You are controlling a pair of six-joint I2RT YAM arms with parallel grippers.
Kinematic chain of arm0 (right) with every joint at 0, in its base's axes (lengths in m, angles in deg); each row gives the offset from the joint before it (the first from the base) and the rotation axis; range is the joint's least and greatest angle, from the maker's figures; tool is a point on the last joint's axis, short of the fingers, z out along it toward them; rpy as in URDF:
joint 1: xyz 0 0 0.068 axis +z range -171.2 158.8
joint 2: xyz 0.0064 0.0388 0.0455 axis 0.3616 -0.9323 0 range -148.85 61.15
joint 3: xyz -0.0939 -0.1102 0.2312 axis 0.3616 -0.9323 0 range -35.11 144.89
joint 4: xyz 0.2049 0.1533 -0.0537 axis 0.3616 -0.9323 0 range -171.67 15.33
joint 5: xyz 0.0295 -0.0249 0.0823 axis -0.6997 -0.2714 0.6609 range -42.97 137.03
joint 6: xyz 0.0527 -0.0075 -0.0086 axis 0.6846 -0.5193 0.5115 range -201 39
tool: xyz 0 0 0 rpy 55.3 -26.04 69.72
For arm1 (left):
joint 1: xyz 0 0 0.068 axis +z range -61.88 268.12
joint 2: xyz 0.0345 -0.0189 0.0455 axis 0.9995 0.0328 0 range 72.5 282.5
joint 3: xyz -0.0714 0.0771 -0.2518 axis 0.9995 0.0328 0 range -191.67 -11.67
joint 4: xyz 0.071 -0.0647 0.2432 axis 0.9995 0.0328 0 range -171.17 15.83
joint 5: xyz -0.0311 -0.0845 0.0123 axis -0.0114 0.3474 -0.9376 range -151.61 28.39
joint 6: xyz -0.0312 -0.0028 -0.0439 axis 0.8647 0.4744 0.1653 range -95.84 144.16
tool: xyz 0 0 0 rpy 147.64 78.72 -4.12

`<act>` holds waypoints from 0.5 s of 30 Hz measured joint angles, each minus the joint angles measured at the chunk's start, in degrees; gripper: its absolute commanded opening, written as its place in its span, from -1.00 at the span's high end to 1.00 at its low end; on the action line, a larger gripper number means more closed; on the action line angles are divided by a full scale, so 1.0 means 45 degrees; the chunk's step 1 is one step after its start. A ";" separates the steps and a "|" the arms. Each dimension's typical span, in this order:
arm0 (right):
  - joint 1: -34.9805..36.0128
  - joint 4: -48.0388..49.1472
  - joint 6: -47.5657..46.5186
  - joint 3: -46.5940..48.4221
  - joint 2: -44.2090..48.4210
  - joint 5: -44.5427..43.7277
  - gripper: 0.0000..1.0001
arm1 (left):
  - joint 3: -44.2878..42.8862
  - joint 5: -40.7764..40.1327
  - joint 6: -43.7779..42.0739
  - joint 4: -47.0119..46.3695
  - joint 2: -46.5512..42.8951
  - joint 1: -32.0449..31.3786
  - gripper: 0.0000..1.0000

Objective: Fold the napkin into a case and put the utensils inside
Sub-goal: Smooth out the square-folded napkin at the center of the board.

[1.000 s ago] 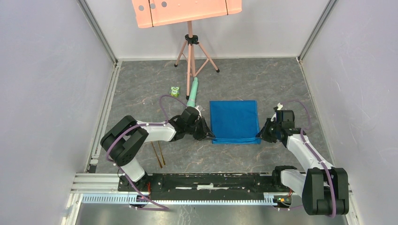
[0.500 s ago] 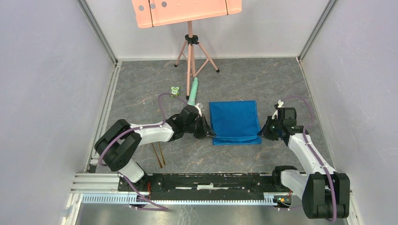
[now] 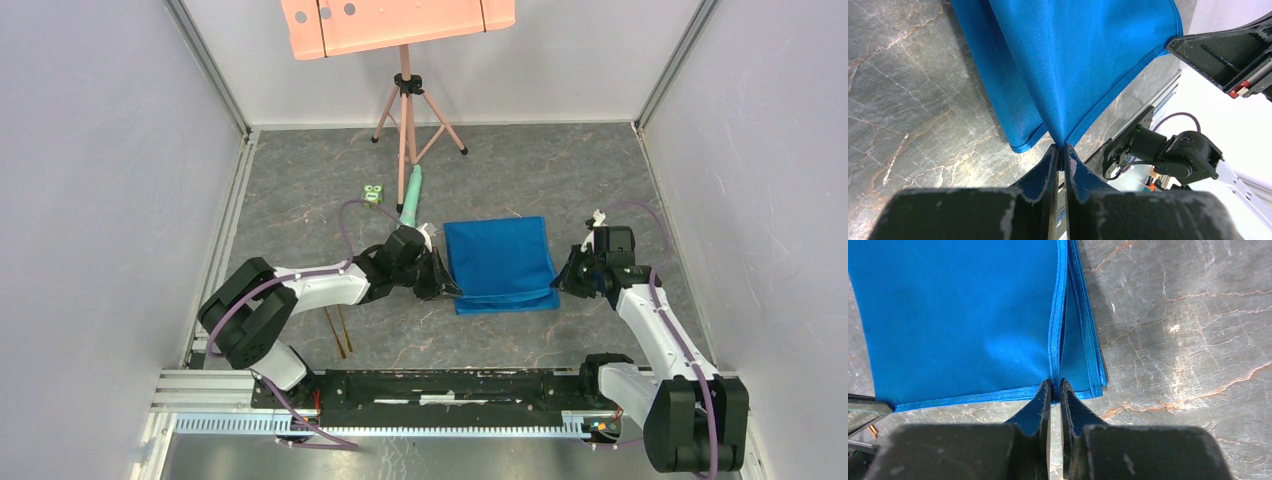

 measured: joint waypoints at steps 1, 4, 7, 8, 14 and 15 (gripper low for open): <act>0.0000 -0.0107 -0.0029 0.0155 0.0005 -0.0034 0.99 | 0.0000 0.0000 0.0000 0.0087 -0.0097 0.0000 0.74; 0.0000 -0.0384 -0.0121 0.0641 0.0092 -0.0068 0.99 | -0.0073 -0.0005 0.0000 0.0418 -0.0510 -0.0019 0.74; 0.0000 -0.0529 -0.0165 0.1044 0.0257 -0.0078 0.99 | -0.0350 -0.0010 -0.0015 0.0704 -0.0981 -0.0044 0.73; 0.0000 -0.0549 -0.0199 0.1132 0.0306 -0.0083 0.99 | -0.0481 -0.0010 -0.0024 0.0748 -0.1093 -0.0049 0.73; 0.0000 -0.0753 -0.0321 0.1200 0.0330 -0.0170 0.99 | -0.0724 -0.0005 -0.0170 0.0758 -0.1219 -0.0155 0.73; 0.0000 -0.0758 -0.0335 0.1195 0.0330 -0.0185 1.00 | -0.0724 0.0000 -0.0170 0.0738 -0.1190 -0.0223 0.72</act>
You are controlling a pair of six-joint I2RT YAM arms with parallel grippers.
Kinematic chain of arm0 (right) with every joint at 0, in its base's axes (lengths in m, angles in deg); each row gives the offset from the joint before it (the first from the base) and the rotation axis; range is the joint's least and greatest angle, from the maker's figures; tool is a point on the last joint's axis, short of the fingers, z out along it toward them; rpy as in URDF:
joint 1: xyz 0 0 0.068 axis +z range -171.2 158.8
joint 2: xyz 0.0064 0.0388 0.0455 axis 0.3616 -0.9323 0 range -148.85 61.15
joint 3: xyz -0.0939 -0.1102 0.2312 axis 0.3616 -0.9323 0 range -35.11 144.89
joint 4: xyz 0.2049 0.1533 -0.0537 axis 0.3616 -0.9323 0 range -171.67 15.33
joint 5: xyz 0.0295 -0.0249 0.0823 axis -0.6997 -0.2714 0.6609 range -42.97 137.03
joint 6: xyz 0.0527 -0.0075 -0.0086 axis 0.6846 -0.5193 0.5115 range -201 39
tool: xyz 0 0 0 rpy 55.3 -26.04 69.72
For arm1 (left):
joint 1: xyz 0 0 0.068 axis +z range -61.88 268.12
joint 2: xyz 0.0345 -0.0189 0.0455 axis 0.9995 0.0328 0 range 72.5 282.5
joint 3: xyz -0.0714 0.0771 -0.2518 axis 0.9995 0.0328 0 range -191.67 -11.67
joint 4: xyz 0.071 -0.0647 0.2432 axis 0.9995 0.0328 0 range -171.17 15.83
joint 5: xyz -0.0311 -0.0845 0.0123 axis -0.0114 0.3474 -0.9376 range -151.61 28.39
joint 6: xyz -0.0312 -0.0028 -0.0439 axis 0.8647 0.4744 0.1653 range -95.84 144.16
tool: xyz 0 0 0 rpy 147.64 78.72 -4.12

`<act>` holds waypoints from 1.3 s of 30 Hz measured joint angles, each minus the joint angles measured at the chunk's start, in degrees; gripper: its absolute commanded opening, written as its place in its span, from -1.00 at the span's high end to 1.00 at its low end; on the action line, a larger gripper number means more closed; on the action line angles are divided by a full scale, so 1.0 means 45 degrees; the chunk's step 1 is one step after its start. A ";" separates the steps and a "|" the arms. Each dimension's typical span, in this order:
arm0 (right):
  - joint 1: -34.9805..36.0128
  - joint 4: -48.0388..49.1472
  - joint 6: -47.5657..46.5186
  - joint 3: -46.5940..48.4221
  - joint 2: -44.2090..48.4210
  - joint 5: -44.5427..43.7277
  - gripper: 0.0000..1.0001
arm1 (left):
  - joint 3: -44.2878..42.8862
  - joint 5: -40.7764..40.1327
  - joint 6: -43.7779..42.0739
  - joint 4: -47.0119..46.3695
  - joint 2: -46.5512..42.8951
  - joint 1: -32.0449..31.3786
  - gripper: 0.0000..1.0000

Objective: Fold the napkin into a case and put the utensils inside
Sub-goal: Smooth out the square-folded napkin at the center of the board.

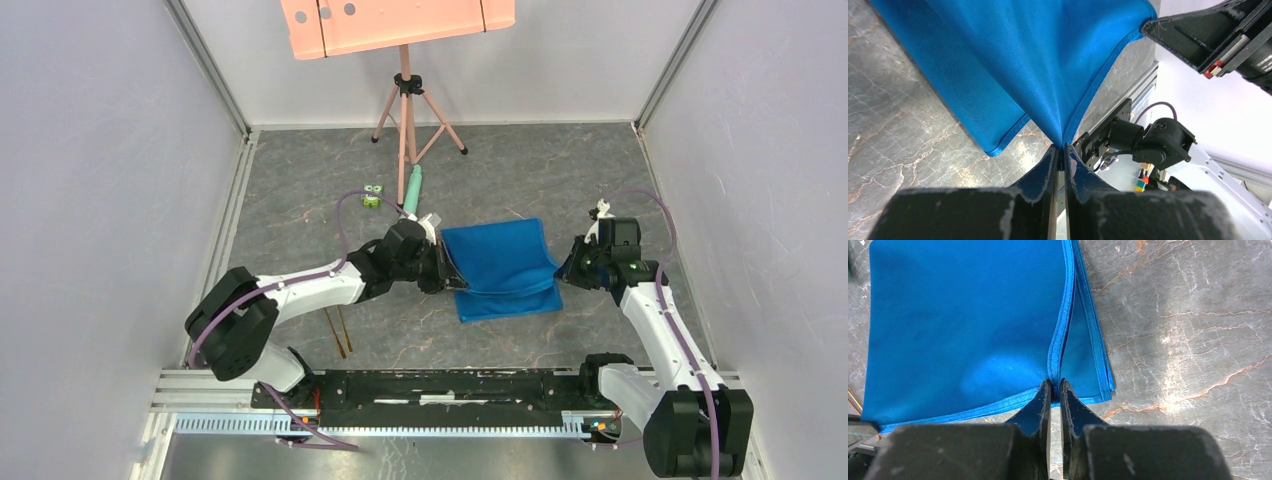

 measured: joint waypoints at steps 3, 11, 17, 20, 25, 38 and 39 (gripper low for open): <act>0.0000 -0.0024 -0.0019 -0.0019 0.0000 -0.0146 1.00 | 0.0015 0.0010 0.0000 -0.0015 0.0131 -0.0262 0.72; 0.0000 -0.0039 -0.0146 -0.0389 -0.0010 -0.0476 1.00 | 0.0287 0.0063 0.0005 -0.0282 0.1001 -0.0651 0.66; 0.0000 -0.0049 -0.0340 -0.0792 -0.0151 -0.0811 1.00 | 0.0554 0.0301 0.0015 -0.0772 0.1812 -0.0933 0.69; 0.0000 -0.0068 -0.0379 -0.0928 -0.0204 -0.0889 1.00 | 0.0646 0.0476 0.0015 -0.0860 0.2011 -0.0971 0.68; 0.0000 -0.0049 -0.0457 -0.1010 -0.0214 -0.0947 0.99 | 0.0646 0.0729 0.0015 -0.1030 0.2093 -0.0981 0.35; 0.0000 0.0413 -0.0578 -0.1812 -0.0379 -0.1360 1.00 | 0.0845 0.0379 -0.1010 0.0544 0.1273 0.0680 -0.15; 0.0000 0.0457 -0.0578 -0.1880 -0.0379 -0.1370 1.00 | 0.0709 0.0262 -0.1088 0.0661 0.1258 0.0884 -0.14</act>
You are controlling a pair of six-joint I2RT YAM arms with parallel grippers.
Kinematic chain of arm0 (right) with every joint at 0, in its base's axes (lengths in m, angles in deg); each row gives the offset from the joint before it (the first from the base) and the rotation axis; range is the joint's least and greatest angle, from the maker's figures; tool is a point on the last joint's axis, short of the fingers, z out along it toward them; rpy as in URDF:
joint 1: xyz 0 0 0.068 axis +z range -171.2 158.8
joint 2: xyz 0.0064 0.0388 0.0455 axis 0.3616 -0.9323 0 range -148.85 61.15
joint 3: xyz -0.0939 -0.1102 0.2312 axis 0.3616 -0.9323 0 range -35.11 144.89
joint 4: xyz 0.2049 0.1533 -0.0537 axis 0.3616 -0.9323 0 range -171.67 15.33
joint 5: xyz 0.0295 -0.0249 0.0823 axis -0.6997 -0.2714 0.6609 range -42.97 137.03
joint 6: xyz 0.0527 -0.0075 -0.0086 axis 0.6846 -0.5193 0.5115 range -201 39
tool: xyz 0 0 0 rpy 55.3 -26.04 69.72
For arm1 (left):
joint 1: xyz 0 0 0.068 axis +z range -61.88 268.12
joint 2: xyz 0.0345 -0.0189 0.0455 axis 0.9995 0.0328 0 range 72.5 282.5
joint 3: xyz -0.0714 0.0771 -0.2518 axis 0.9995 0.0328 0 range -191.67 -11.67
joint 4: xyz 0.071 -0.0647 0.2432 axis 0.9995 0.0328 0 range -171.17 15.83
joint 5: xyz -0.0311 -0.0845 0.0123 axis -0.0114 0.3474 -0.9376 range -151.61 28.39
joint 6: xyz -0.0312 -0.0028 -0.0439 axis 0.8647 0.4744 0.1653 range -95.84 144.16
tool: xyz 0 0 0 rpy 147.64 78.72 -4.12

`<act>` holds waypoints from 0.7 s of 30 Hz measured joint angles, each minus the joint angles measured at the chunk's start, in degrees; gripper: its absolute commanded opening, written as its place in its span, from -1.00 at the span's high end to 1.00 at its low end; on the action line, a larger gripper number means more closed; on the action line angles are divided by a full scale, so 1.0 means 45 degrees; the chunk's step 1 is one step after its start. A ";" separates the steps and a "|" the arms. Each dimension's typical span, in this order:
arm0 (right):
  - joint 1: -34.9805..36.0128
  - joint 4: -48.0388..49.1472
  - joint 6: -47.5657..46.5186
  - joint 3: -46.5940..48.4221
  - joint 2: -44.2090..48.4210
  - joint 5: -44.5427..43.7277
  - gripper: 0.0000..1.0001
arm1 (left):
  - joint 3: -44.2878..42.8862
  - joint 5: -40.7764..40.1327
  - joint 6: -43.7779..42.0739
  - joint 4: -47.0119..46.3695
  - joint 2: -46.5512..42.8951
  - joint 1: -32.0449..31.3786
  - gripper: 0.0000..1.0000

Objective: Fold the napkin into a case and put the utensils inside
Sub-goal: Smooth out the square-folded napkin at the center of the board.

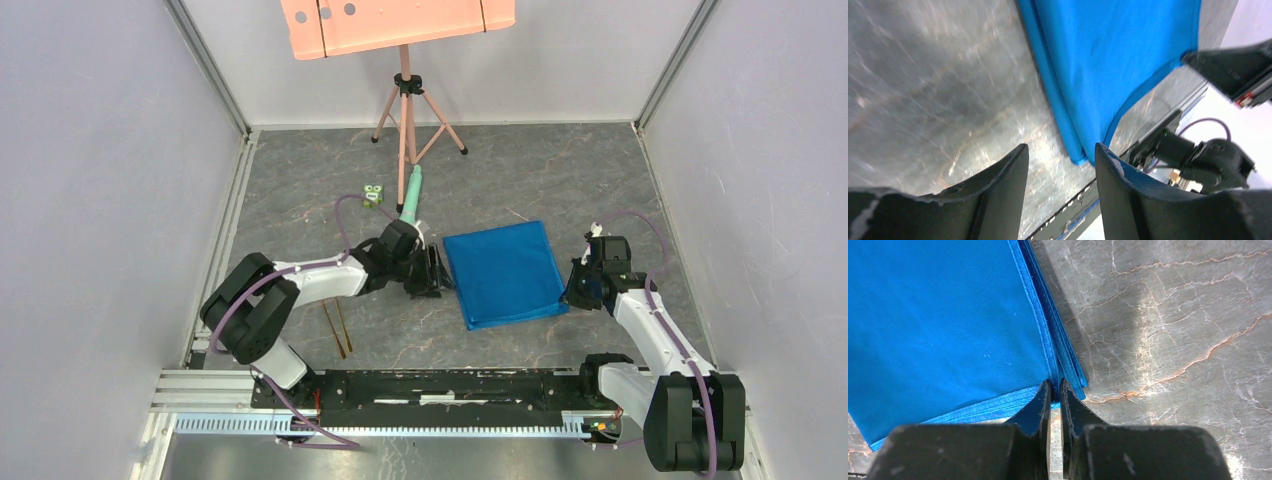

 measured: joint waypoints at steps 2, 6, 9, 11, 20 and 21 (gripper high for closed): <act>0.0000 0.0053 0.0000 -0.0097 0.0000 0.0000 1.00 | -0.0529 -0.0228 -0.0083 0.0151 0.0243 0.0282 -0.14; 0.0000 0.0180 -0.0005 -0.0165 0.0000 0.0015 1.00 | -0.1943 -0.0826 -0.0107 0.0058 0.1443 0.0379 -0.12; 0.0000 0.0291 -0.0005 -0.0209 0.0000 0.0053 0.99 | -0.2871 -0.1331 -0.0117 -0.0019 0.2594 0.0447 -0.10; 0.0000 0.0437 -0.0005 -0.0272 0.0000 0.0107 0.99 | -0.3487 -0.1622 -0.0180 0.0039 0.3390 0.0525 -0.09; 0.0000 0.0763 0.0107 -0.0578 0.0165 0.0738 0.99 | -0.7203 -0.2025 -0.1603 0.1112 0.5853 0.1180 -0.15; 0.0000 0.0787 0.0136 -0.0578 0.0199 0.0816 0.99 | -0.7397 -0.2074 -0.1807 0.1360 0.5911 0.1229 -0.16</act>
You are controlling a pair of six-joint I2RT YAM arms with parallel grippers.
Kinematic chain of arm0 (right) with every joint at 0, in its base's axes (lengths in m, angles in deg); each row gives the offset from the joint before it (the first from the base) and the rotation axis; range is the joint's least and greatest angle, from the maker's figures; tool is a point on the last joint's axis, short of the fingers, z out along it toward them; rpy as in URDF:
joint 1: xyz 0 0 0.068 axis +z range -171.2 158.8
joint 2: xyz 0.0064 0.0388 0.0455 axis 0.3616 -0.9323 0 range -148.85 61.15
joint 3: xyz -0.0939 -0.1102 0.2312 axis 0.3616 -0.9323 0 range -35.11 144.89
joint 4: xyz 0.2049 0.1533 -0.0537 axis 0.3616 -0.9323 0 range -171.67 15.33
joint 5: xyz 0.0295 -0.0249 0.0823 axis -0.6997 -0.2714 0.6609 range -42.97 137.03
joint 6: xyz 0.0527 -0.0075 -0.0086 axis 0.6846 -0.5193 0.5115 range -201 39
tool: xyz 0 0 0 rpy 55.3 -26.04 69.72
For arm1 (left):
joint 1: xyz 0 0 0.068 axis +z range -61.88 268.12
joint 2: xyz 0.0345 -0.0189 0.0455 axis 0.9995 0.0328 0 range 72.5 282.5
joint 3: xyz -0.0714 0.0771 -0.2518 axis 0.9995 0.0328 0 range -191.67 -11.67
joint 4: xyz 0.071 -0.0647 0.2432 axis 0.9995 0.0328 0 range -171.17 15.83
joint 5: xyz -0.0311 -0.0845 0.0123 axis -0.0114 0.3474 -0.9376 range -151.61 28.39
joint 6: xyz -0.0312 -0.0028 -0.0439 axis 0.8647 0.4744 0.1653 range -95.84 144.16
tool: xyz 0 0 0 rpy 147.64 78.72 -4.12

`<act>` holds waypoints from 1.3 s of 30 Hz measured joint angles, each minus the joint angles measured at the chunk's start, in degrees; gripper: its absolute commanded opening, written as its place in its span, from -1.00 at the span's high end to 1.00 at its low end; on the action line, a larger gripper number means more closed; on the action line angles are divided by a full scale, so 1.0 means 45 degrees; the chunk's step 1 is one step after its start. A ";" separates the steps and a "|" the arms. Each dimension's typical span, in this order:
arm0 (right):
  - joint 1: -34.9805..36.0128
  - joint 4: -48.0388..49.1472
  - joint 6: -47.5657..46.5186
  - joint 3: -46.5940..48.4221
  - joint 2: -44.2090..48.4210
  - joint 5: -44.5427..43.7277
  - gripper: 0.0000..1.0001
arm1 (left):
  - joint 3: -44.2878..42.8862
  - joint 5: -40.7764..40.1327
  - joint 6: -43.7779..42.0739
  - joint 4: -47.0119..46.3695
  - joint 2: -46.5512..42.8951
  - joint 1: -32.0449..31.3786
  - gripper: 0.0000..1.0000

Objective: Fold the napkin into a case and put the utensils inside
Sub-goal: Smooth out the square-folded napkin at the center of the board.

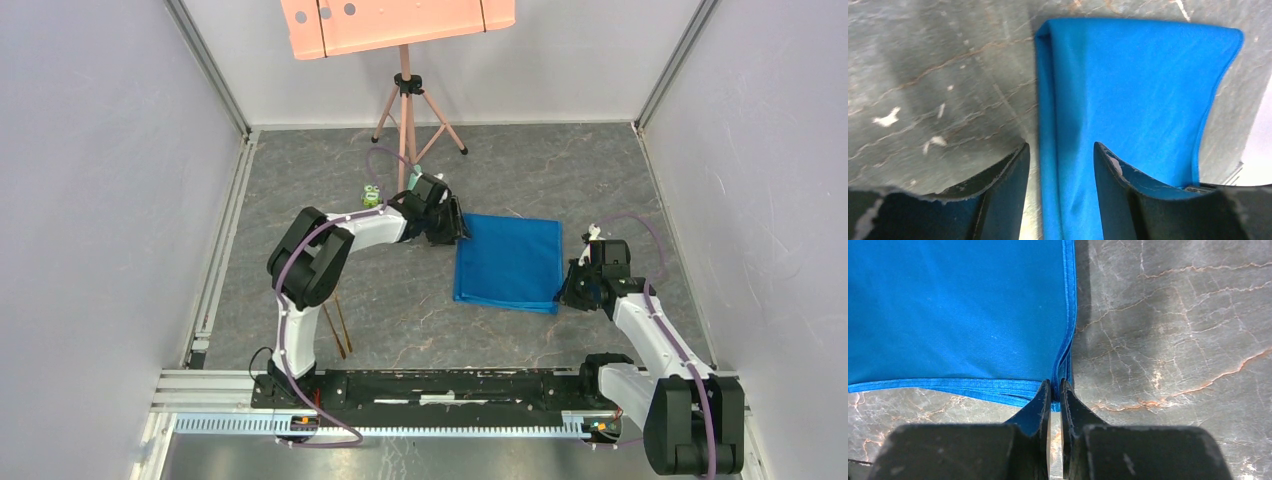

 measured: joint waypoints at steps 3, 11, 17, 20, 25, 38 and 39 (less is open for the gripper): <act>0.0000 0.0092 0.0024 0.0000 0.0010 0.0165 1.00 | 0.0199 -0.0087 -0.0233 0.0408 -0.0257 0.0044 -0.15; 0.0000 0.0452 0.0321 -0.0029 0.0136 0.0578 0.99 | 0.3866 0.0554 -0.0199 0.1559 -0.4245 -0.0316 -0.14; 0.0000 0.0641 0.0466 -0.0112 0.0175 0.0777 0.99 | 0.4566 0.1214 -0.0078 0.1467 -0.5110 -0.1088 0.12; 0.0000 0.0670 0.0481 -0.0121 0.0170 0.0782 0.99 | 0.4614 0.1263 -0.0078 0.1302 -0.4911 -0.1457 0.12; 0.0000 0.0733 0.0481 -0.0209 0.0170 0.0806 0.99 | 0.4619 0.1263 -0.0063 0.0855 -0.4473 -0.1933 0.20; 0.0000 0.0724 0.0471 -0.0238 0.0175 0.0821 0.99 | 0.4585 0.1243 0.0112 0.0549 -0.3959 -0.2225 0.79; 0.0000 0.0714 0.0457 -0.0238 0.0180 0.0821 0.99 | 0.4580 0.1239 0.0112 0.0554 -0.3954 -0.2225 0.83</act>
